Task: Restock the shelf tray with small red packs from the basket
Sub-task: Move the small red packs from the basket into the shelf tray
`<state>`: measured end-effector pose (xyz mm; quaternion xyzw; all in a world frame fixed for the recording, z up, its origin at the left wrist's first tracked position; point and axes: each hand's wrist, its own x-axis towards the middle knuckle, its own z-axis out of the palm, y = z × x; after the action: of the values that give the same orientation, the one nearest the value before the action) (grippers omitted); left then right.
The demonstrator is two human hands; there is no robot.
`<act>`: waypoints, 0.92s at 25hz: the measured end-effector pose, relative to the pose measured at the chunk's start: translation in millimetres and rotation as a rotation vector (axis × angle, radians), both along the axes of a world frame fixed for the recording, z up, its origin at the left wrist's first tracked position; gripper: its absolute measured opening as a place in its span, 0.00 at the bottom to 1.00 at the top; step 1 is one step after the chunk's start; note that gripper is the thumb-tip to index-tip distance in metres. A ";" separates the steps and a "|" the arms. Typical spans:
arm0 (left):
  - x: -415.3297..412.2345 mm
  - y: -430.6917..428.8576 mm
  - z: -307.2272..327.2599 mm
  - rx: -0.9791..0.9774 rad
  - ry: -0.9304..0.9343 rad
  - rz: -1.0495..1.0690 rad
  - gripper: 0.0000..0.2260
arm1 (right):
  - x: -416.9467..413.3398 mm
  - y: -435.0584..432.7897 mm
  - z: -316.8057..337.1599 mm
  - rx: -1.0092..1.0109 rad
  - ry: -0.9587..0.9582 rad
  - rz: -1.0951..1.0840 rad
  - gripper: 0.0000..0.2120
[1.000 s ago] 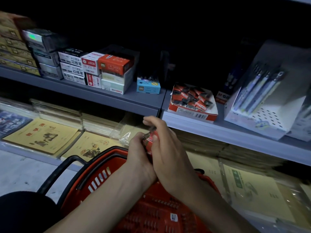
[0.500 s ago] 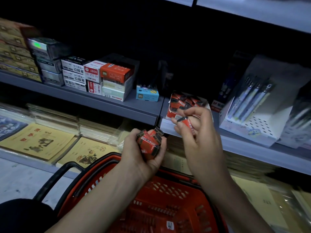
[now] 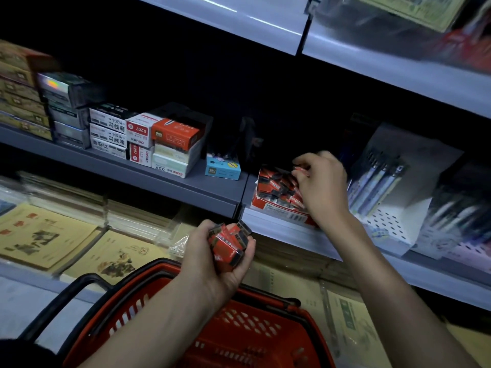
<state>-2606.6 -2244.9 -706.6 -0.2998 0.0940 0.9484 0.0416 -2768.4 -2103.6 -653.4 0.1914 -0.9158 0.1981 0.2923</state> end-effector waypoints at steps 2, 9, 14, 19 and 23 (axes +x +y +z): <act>-0.3 -0.3 2.0 -0.006 0.001 -0.003 0.11 | -12.3 -11.3 -5.3 0.121 -0.019 -0.020 0.11; -0.3 -9.0 3.1 -0.033 0.015 -0.013 0.10 | 15.3 -0.4 4.0 0.074 -0.186 0.098 0.15; -3.9 -6.0 -2.1 -0.092 0.064 -0.053 0.10 | 104.3 -7.6 10.0 -0.166 -0.559 0.406 0.07; -3.9 1.5 -5.9 -0.138 0.086 -0.142 0.09 | 101.7 -2.0 -14.2 -0.236 -0.812 0.336 0.09; -3.9 8.2 -10.6 -0.146 0.086 -0.245 0.11 | 98.7 12.8 -12.3 -0.288 -0.998 0.347 0.06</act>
<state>-2610.5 -2236.6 -717.2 -0.2474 0.2006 0.9388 0.1311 -2669.8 -2090.8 -665.7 0.1807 -0.8618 0.4336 -0.1915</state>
